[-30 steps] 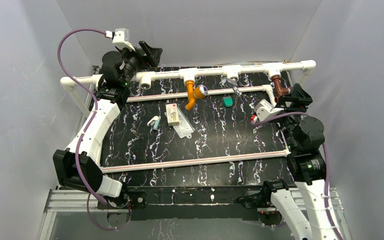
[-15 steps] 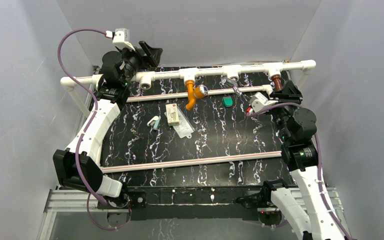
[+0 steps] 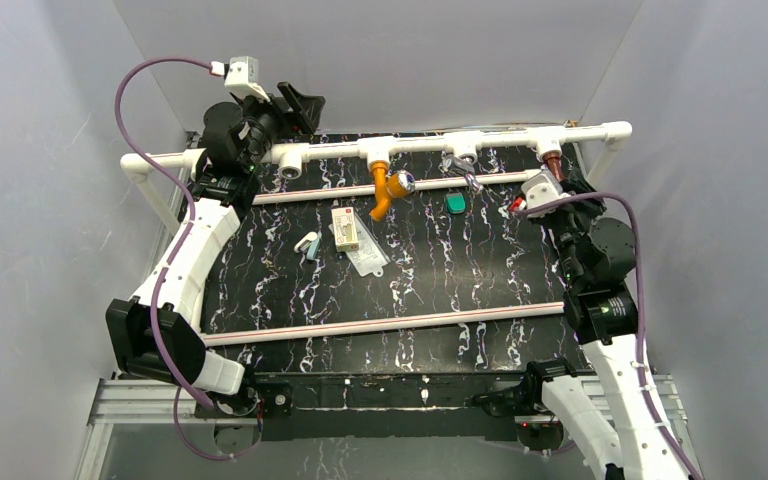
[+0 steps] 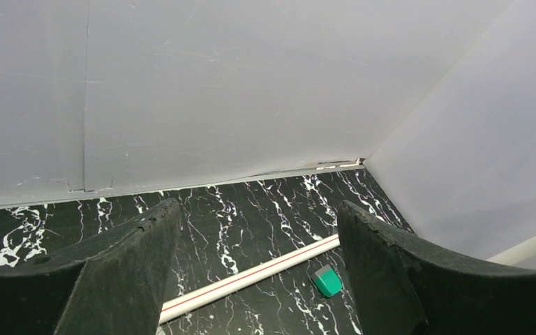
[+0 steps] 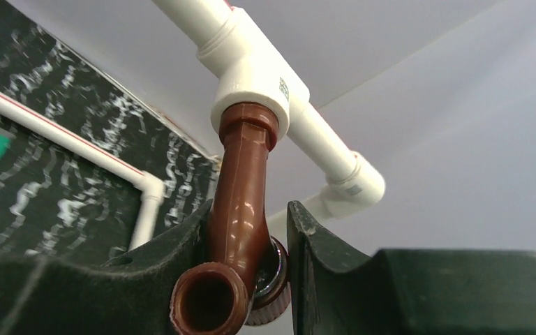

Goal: Install the water faucets

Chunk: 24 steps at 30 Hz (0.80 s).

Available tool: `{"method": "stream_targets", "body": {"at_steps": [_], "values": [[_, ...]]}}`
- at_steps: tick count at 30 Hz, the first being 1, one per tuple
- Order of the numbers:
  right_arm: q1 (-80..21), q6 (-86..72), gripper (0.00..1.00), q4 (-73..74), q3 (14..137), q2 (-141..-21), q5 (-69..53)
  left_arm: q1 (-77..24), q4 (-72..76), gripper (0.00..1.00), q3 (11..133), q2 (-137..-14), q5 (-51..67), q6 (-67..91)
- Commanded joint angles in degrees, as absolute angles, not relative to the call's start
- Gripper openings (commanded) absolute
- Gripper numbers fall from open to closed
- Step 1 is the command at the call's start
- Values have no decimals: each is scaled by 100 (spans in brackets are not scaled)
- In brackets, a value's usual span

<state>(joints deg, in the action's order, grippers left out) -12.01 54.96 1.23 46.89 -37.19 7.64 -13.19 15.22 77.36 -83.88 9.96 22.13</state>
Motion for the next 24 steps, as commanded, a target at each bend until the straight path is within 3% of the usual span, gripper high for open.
{"method": "stream_targets", "body": {"at_steps": [1, 7, 24], "values": [[-1210, 3322, 1, -282, 4897, -3555, 725, -1278, -414, 79, 6955, -9238, 1064, 2197], [-1208, 1078, 1, -200, 5268, -3669, 676, -1283, -424, 79, 6953, -9197, 1049, 2193], [-1212, -3395, 1, -262, 5404, -3654, 1010, -1282, -424, 79, 6949, -9207, 1033, 2199]]}}
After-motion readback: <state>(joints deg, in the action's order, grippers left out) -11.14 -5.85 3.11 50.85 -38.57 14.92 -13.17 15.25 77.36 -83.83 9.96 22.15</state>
